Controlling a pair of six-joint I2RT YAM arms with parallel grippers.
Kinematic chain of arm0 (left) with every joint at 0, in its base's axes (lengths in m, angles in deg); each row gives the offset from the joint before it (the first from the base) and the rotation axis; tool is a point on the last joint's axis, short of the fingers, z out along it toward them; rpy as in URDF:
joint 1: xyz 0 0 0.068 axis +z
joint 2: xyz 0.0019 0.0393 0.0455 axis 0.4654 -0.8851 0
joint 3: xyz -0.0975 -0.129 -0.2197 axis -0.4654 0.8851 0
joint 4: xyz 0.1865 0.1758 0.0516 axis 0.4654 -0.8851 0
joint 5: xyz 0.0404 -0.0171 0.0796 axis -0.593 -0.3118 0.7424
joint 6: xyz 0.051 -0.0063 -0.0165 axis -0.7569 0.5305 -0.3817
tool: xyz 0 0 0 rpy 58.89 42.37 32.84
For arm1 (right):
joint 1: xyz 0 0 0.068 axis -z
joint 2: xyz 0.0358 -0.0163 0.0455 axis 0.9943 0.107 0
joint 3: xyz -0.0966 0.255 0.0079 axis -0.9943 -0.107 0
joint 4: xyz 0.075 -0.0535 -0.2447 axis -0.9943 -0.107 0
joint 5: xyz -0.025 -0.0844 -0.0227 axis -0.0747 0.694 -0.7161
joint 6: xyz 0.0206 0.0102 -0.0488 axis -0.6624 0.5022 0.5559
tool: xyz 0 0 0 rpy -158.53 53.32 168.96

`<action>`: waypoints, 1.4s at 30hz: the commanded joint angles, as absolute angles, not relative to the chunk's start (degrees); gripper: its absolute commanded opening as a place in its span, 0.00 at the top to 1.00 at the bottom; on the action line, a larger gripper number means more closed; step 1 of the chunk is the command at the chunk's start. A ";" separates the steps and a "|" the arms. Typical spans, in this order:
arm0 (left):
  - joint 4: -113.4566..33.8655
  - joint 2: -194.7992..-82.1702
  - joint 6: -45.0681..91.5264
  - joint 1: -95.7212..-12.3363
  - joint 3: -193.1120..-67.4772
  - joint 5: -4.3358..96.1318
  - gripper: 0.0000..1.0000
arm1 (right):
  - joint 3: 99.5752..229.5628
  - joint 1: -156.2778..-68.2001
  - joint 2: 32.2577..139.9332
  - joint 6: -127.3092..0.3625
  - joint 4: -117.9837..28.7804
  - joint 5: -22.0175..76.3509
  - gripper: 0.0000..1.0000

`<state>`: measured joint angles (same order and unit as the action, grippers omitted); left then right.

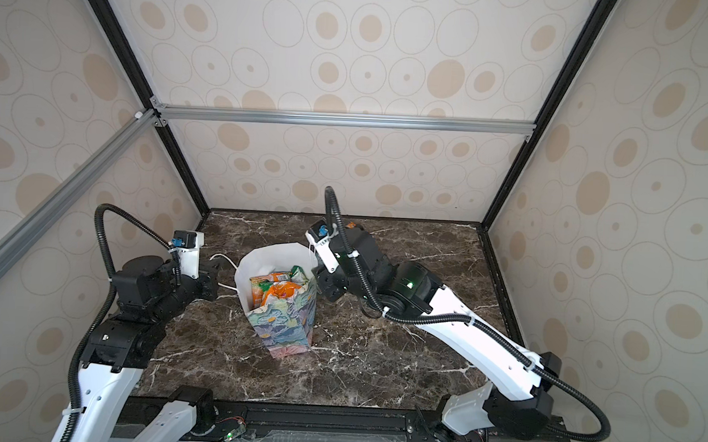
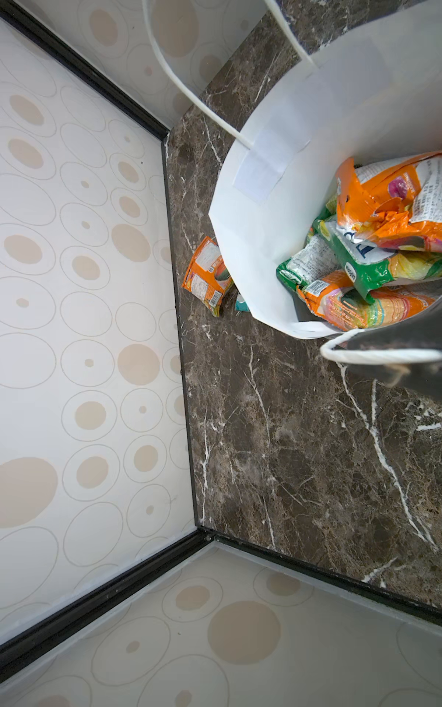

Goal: Place the snacks into the paper bag
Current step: 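Raise the right gripper out of the bag and move it back, then move the right gripper over the teal Fox's Mint Blossom packet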

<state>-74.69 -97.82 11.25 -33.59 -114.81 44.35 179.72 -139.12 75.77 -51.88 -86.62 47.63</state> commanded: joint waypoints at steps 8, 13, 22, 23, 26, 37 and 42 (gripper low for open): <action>-74.27 -99.65 11.23 -33.72 -117.17 43.27 1.00 | 154.97 -124.13 61.32 -65.81 -71.22 38.13 0.57; -75.04 -101.14 10.75 -33.70 -118.84 42.35 1.00 | 149.01 -123.18 60.43 -66.56 -69.15 37.79 0.57; -74.40 -101.12 9.70 -33.68 -118.98 43.79 1.00 | 144.38 -123.21 58.48 -68.14 -68.10 38.67 0.57; -74.38 -101.10 9.61 -33.72 -119.03 43.76 1.00 | 143.88 -123.20 58.37 -68.26 -67.73 38.60 0.57; -74.08 -100.90 9.78 -33.71 -118.80 43.44 1.00 | 142.55 -123.22 58.96 -68.96 -65.94 38.65 0.56; -73.45 -99.10 9.69 -33.72 -116.93 46.40 1.00 | 140.29 -122.93 70.93 -67.66 -56.50 35.35 0.55; -73.76 -98.23 9.61 -33.72 -116.32 47.21 1.00 | 140.16 -121.36 75.75 -68.90 -51.28 31.42 0.53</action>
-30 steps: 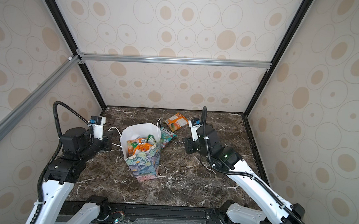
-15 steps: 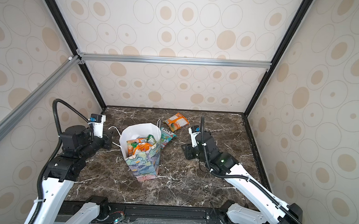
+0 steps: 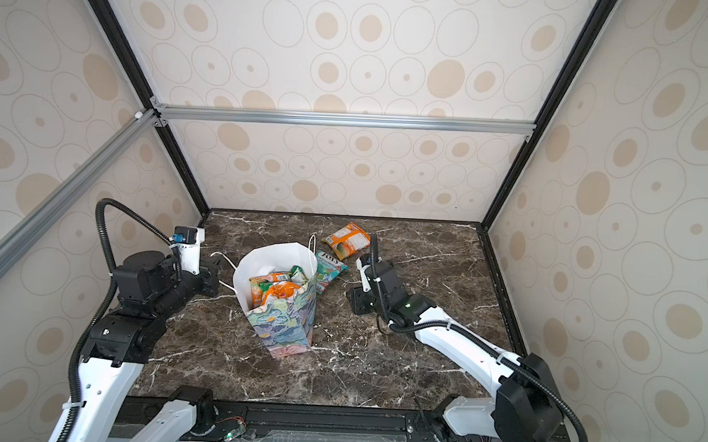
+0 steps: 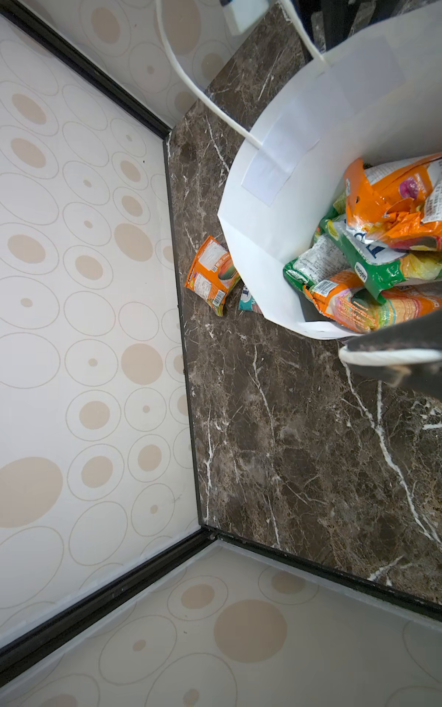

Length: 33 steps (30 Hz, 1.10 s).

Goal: Place the snacks into the paper bag
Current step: 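Move the right gripper over the teal Fox's Mint Blossom packet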

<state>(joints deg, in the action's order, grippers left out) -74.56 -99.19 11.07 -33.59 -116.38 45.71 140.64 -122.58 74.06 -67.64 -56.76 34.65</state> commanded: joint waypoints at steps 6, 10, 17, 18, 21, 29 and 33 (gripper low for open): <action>-73.24 -97.65 9.94 -33.70 -115.39 47.62 0.98 | 138.29 -118.24 80.77 -73.48 -43.54 22.07 0.45; -73.18 -98.18 10.32 -33.72 -115.34 47.18 0.99 | 138.67 -118.11 83.48 -74.38 -42.55 20.53 0.44; -74.06 -98.07 9.87 -33.72 -115.99 47.68 0.98 | 137.64 -118.22 90.40 -78.08 -35.93 15.60 0.44; -73.93 -98.06 9.88 -33.71 -115.87 47.57 0.98 | 137.59 -118.25 91.41 -78.69 -34.89 15.02 0.44; -73.70 -98.11 10.05 -33.71 -115.75 47.49 0.98 | 137.23 -118.32 94.04 -80.47 -30.59 13.95 0.44; -73.89 -98.27 9.87 -33.72 -115.94 46.82 0.95 | 136.72 -118.24 102.16 -86.69 -18.85 14.72 0.44; -74.03 -98.08 9.92 -33.72 -115.86 46.39 0.95 | 136.25 -117.89 106.64 -89.39 -11.18 14.66 0.44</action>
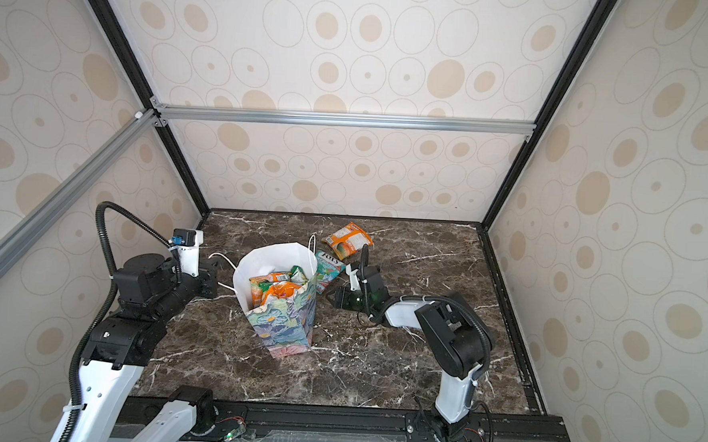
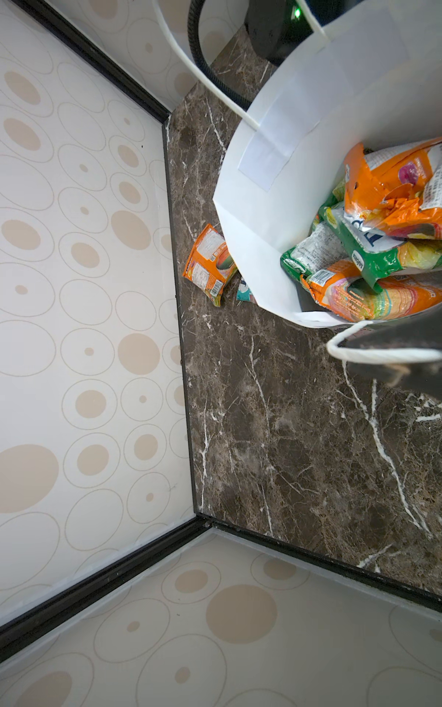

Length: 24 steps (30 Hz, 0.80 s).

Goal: Place the snacks into the paper bag
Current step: 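Move the right gripper over the teal Fox's Mint Blossom packet, then lower the right gripper onto the teal packet and close it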

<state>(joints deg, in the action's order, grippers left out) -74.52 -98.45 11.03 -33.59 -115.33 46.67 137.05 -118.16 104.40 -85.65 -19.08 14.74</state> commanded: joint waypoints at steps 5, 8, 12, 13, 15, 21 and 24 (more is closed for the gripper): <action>-73.78 -97.22 9.92 -33.67 -115.42 46.13 0.94 | 136.79 -117.87 109.62 -91.75 -6.45 13.55 0.44; -73.89 -97.13 9.96 -33.72 -115.48 46.14 0.94 | 136.56 -117.82 110.23 -92.05 -5.91 14.36 0.44; -73.90 -97.36 9.90 -33.74 -115.53 45.80 0.94 | 136.28 -117.87 111.39 -92.80 -4.02 14.98 0.44; -73.90 -97.47 9.96 -33.72 -115.59 45.83 0.94 | 136.14 -117.90 111.82 -93.20 -3.01 15.36 0.43; -73.90 -97.77 9.96 -33.72 -115.78 45.58 0.94 | 135.91 -117.82 113.34 -94.62 0.01 15.34 0.43; -73.81 -97.48 9.92 -33.72 -115.53 45.77 0.94 | 137.35 -117.92 116.49 -97.09 3.42 14.46 0.42; -73.83 -97.39 9.96 -33.72 -115.45 45.61 0.94 | 137.24 -117.89 117.17 -98.01 4.89 14.24 0.41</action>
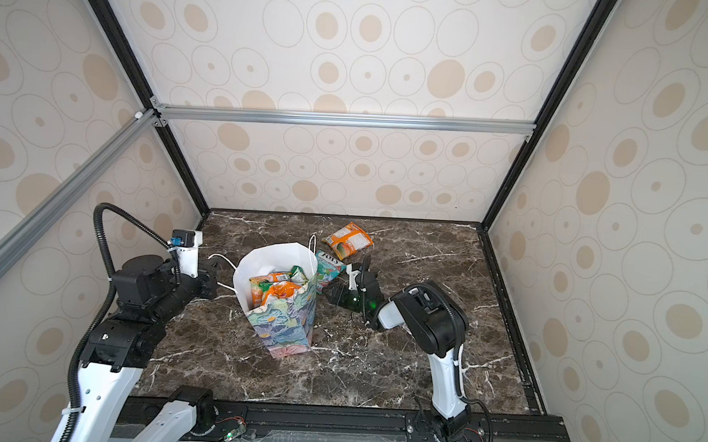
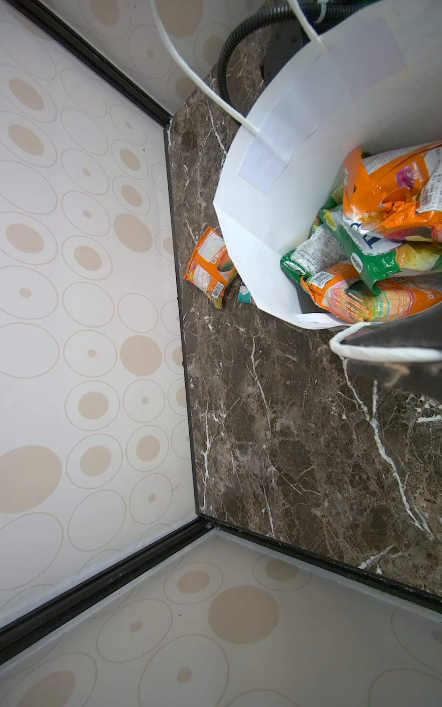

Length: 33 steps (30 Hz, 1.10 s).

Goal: Place the snacks into the paper bag
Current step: 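Lower the right gripper onto the teal packet and close it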

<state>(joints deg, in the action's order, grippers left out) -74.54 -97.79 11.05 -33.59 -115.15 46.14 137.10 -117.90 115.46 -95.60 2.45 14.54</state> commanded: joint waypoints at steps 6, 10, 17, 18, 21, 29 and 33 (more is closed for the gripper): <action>-73.85 -97.56 9.96 -33.69 -115.55 45.58 0.94 | 137.42 -117.95 118.08 -98.47 5.01 14.81 0.41; -73.66 -97.49 9.96 -33.72 -115.51 45.58 0.94 | 138.01 -118.18 119.20 -99.73 6.17 14.74 0.41; -73.76 -97.21 9.96 -33.72 -115.25 45.82 0.95 | 140.21 -118.64 120.37 -99.76 5.05 15.10 0.41; -73.79 -97.13 9.96 -33.72 -115.31 45.69 0.95 | 140.57 -118.63 120.44 -99.81 4.59 15.33 0.41; -73.70 -97.12 9.92 -33.72 -115.35 45.61 0.95 | 141.83 -119.02 120.98 -99.35 3.49 15.81 0.41; -73.61 -96.73 10.31 -33.72 -114.68 44.94 0.95 | 144.94 -119.84 123.76 -100.02 1.83 16.10 0.41; -73.55 -96.57 10.21 -33.72 -114.91 45.78 0.95 | 145.76 -120.03 124.44 -100.78 1.97 16.12 0.43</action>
